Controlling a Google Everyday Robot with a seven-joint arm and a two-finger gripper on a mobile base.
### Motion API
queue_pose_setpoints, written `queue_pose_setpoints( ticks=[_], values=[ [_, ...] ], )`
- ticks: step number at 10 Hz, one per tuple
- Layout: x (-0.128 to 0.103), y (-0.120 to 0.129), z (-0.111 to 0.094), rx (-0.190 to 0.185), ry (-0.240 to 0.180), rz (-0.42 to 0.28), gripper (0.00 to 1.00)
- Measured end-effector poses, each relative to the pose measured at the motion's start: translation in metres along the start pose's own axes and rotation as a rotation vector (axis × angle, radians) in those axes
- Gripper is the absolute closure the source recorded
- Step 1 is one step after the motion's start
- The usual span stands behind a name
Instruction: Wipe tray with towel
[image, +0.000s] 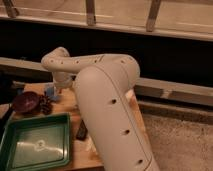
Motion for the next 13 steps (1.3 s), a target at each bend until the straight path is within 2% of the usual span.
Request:
queue_pose_setpoints(
  ticks=[2, 5, 8, 9, 10, 13],
  values=[
    [0.001, -0.038, 0.022, 0.009, 0.029, 0.056, 0.2],
    [-0.01, -0.055, 0.059, -0.029, 0.06, 0.092, 0.2],
    [-0.025, -0.058, 0.078, -0.052, 0.07, 0.087, 0.2],
    [-0.027, -0.054, 0.082, -0.059, 0.075, 0.067, 0.23],
    [-0.029, -0.053, 0.082, -0.068, 0.076, 0.052, 0.3],
    [-0.024, -0.051, 0.082, -0.072, 0.093, 0.003, 0.61]
  ],
)
